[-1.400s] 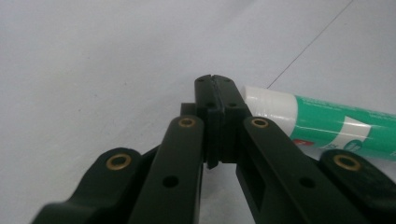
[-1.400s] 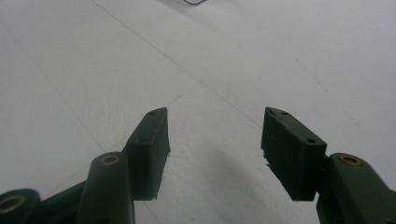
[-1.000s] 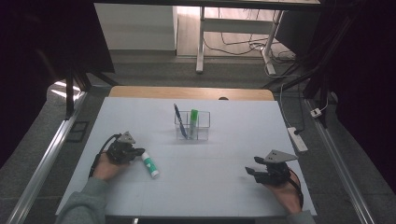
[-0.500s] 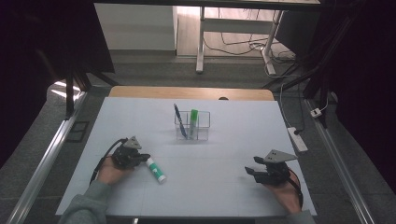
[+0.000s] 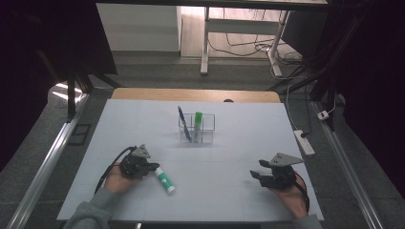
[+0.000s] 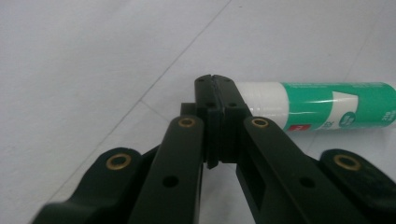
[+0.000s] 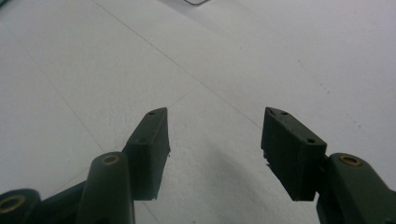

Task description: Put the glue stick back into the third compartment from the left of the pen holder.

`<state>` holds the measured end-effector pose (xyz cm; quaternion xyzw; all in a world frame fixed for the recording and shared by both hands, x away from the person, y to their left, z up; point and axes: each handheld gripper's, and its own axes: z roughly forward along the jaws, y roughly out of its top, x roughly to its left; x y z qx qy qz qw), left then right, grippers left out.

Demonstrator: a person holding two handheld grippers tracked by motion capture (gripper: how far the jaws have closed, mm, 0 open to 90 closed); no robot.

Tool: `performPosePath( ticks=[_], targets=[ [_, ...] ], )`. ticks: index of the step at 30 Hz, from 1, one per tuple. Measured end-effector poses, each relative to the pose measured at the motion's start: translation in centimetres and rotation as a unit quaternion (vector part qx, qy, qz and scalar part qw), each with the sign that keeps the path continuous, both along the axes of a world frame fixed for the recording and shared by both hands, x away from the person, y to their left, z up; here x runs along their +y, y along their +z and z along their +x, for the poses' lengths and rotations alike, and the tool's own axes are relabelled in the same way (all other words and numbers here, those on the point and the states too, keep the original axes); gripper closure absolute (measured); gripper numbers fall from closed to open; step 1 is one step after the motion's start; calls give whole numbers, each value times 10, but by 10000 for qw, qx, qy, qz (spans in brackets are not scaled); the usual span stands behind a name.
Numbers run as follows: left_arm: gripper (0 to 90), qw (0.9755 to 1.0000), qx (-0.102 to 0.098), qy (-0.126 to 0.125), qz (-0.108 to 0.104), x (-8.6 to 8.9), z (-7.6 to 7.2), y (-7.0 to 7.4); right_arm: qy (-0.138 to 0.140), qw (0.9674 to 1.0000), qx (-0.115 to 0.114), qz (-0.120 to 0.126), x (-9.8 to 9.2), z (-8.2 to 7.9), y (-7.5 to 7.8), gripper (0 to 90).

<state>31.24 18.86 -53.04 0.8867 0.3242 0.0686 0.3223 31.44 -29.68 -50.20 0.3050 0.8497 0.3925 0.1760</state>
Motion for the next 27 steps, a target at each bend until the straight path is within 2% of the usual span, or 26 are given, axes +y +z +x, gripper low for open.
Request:
performPosePath(
  ticks=[10,19,24,27],
  targets=[
    [890,9999,80,-57,-37,-10,-6,1,2,10000,4,13,0,0,0,416],
    [890,9999,76,-76,-47,-10,-6,1,11,10000,-2,10,0,1,0,416],
    [889,10000,-13,3,-97,-8,-7,2,6,10000,-1,7,1,0,0,416],
    [889,9996,-133,147,-176,-4,-7,4,-1,10000,-2,7,1,0,0,416]
  ],
)
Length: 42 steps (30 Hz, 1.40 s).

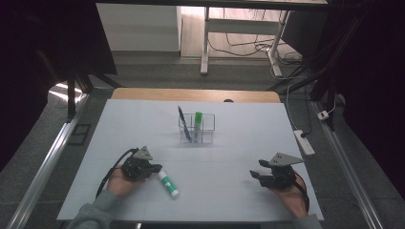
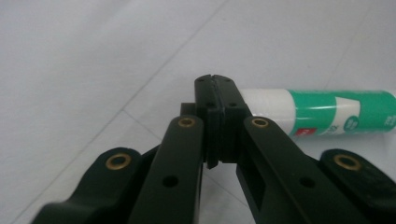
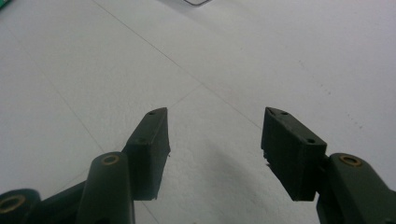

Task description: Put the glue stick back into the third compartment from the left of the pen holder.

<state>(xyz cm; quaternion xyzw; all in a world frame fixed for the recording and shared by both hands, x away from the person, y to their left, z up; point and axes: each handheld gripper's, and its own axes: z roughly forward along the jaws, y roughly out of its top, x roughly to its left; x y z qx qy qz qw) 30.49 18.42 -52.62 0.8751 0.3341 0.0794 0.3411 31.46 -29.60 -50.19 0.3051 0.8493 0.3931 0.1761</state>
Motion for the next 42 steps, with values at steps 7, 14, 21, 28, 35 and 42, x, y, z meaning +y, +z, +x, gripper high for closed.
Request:
performPosePath(
  ticks=[7,14,21,28,35,42],
  targets=[
    [794,9966,-393,648,-321,23,-12,7,56,10000,5,51,3,-1,2,416],
    [527,9915,-522,1087,-489,41,-31,8,123,9999,36,93,9,-2,3,418],
    [408,9897,-573,1205,-509,48,-41,8,222,9997,45,77,15,-3,6,415],
    [379,9894,-627,1192,-541,49,-43,10,311,9994,79,107,23,-4,8,417],
    [366,9899,-628,1160,-515,48,-42,9,406,9991,122,96,32,-4,10,417],
    [365,9896,-627,1177,-532,49,-42,9,398,9990,211,23,47,-3,14,422]
  ],
)
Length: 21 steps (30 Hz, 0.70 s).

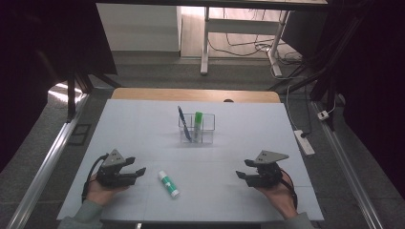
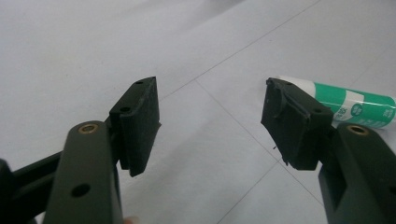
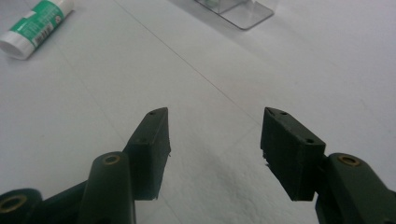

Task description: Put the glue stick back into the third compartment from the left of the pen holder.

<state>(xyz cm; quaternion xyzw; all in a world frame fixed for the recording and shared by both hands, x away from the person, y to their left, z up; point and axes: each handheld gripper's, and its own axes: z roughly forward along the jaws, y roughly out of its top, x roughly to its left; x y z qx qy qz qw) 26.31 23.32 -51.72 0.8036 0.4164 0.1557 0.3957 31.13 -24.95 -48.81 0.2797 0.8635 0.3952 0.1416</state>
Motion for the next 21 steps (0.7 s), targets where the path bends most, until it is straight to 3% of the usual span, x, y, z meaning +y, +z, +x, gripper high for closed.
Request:
performPosePath(
  ticks=[12,21],
  targets=[
    [362,10000,10,-6,11,0,1,0,351,9992,195,20,37,1,3,421],
    [351,10000,37,-8,64,-2,1,-1,702,9969,348,27,81,-1,5,421]
  ],
)
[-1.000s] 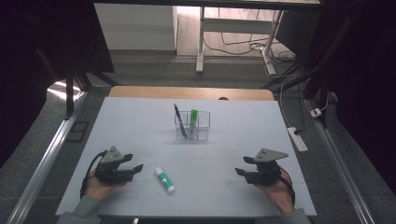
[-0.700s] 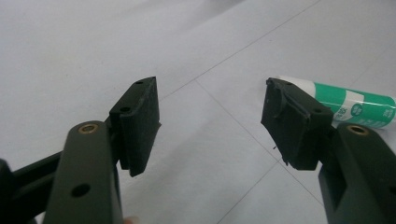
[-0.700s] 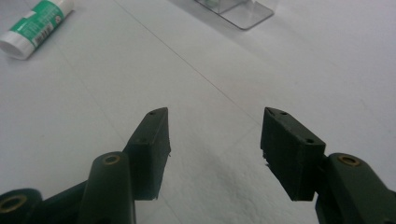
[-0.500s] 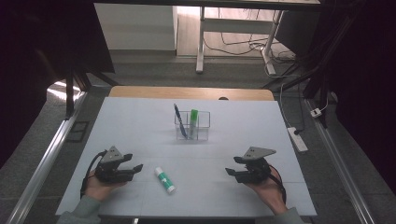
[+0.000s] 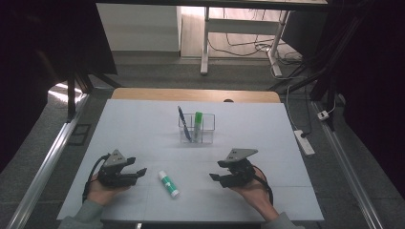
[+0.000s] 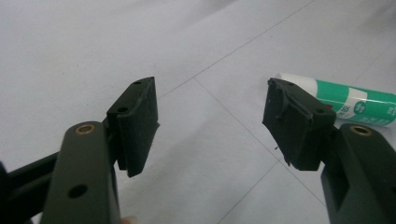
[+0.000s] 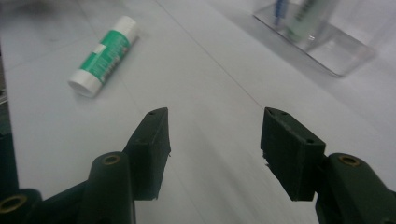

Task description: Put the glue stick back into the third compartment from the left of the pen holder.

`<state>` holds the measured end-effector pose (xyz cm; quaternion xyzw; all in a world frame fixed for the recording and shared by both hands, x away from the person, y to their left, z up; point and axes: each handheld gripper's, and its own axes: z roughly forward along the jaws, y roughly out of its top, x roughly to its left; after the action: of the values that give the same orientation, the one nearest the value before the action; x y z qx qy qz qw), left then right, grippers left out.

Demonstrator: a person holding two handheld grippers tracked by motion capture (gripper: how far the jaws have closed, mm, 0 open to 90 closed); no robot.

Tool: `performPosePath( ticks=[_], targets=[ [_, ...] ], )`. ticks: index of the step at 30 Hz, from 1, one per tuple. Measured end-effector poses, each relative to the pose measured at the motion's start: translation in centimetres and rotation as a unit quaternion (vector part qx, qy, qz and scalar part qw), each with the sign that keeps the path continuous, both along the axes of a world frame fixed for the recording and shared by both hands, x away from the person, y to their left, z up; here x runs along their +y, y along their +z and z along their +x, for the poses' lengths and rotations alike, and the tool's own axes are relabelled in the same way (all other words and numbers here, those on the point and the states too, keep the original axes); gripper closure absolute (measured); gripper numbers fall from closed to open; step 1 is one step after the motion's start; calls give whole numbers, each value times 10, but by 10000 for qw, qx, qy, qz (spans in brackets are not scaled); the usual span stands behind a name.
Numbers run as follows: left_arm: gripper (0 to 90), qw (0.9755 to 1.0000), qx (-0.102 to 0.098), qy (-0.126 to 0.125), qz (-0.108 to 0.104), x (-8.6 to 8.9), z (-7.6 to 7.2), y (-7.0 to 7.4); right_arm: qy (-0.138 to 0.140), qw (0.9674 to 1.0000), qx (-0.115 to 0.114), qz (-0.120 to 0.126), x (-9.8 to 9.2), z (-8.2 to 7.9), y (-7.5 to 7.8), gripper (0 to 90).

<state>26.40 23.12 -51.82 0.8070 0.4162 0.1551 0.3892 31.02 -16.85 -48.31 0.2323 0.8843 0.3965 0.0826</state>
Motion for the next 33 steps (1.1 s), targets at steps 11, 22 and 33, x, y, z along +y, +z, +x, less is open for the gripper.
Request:
performPosePath(
  ticks=[11,22,33],
  targets=[
    [348,10000,1,12,9,1,0,0,328,9993,183,-3,57,1,1,413],
    [346,10000,14,24,17,1,1,-1,578,9977,323,-132,100,1,-6,394],
    [343,10000,26,31,32,1,1,-2,640,9967,449,-215,124,2,-14,365]
  ],
)
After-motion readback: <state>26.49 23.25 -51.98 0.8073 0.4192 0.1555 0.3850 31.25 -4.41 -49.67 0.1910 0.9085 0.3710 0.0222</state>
